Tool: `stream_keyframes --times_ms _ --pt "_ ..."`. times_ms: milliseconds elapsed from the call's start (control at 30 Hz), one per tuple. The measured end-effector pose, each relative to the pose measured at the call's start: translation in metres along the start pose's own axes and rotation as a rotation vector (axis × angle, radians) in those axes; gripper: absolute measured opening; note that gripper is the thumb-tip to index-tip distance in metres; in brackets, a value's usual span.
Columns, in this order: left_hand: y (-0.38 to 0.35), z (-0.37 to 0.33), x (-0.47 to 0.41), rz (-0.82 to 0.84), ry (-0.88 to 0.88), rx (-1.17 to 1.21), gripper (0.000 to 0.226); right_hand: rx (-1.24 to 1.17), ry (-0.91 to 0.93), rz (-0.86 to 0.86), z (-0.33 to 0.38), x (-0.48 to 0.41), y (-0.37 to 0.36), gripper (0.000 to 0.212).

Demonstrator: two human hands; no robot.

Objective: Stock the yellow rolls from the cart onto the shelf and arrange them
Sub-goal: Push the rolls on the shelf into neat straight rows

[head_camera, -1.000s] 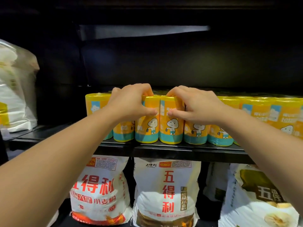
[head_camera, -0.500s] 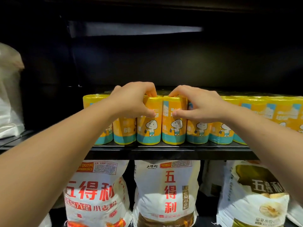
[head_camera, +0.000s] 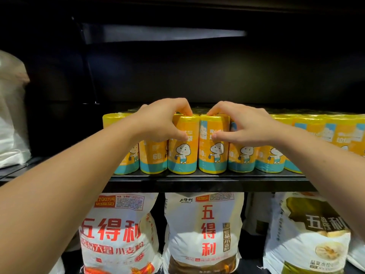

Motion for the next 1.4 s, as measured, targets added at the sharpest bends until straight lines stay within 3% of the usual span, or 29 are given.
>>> stream_keyframes --times_ms 267,467,600,800,1400 --pt "0.002 -0.001 0.002 -0.015 -0.038 -0.055 0.059 -0.023 -0.012 0.066 0.003 -0.003 0.005 0.057" --pt "0.011 0.015 0.011 -0.147 -0.041 -0.308 0.065 0.102 -0.021 0.093 0.012 -0.006 0.013 0.060" --pt "0.021 0.038 0.020 -0.209 0.034 -0.358 0.062 0.128 0.023 0.022 0.027 -0.010 0.013 0.067" --pt "0.019 0.053 0.026 -0.192 0.129 -0.221 0.057 0.041 0.053 -0.043 0.060 -0.026 0.001 0.064" --pt "0.017 0.068 0.022 -0.102 0.100 -0.123 0.047 0.068 0.012 -0.048 0.066 -0.030 -0.012 0.058"
Point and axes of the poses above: each hand's wrist, its own x-axis away from the middle knuckle, its own y-axis out of the back of the hand, z = x × y, the point moved 3 cm from there along -x, towards the middle knuckle, and after that the axes turned 2 degrees about y, right-handed, at the moved point
